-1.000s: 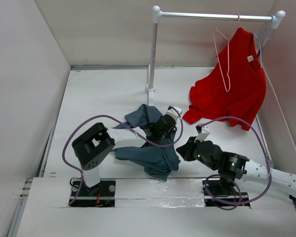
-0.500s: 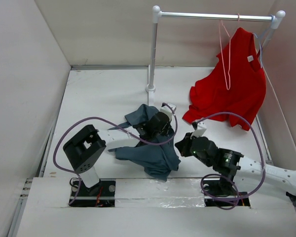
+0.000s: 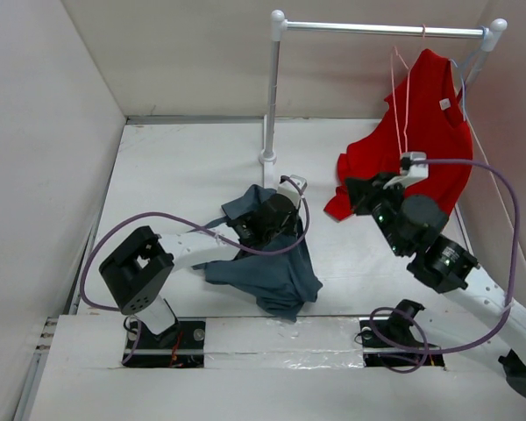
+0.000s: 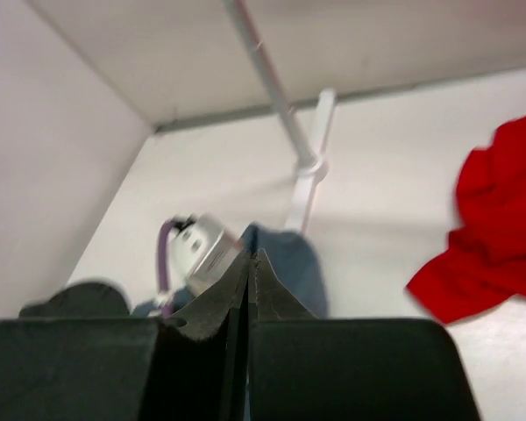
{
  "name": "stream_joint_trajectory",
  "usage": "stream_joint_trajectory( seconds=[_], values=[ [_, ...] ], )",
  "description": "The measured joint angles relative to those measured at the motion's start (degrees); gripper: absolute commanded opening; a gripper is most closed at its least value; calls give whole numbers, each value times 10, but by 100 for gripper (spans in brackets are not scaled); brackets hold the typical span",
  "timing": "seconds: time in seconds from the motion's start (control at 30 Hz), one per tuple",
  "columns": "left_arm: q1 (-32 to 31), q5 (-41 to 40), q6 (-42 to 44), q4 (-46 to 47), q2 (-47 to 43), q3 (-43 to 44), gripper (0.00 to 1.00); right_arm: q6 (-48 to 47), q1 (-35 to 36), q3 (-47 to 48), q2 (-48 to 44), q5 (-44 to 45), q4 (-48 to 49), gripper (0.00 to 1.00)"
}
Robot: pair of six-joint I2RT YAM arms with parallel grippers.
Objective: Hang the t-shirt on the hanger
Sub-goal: Pick up the hanger from the clothesline.
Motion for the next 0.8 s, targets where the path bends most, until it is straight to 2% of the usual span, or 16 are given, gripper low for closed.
stream_joint_trajectory(
  seconds=[0.1, 0.13, 0.17, 0.23, 0.3, 0.43, 0.53, 0.63, 0.8],
  values=[
    [1, 3, 0, 2, -10, 0, 0, -32, -65, 50, 26, 2, 1, 15],
    [1, 4, 0, 3, -12, 0, 0, -42, -89, 70, 38, 2, 1, 36],
    [1, 6, 0, 5, -13, 0, 0, -51, -119, 88, 50, 0, 2, 46],
    [1, 9, 0, 9, -13, 0, 0, -70, -181, 125, 76, -8, 3, 64],
    [1, 14, 0, 11, -13, -2, 0, -81, -254, 162, 105, -26, 3, 73],
    [1, 23, 0, 18, -23, -17, 0, -89, -364, 244, 181, -85, 4, 76],
    [1, 28, 1, 24, -39, -35, 0, -94, -415, 319, 263, -124, -3, 76],
    [1, 35, 1, 29, -45, -38, 0, -107, -435, 384, 347, -158, -7, 73],
    [1, 51, 0, 37, -46, -40, 0, -129, -434, 418, 426, -186, -27, 64]
  ],
)
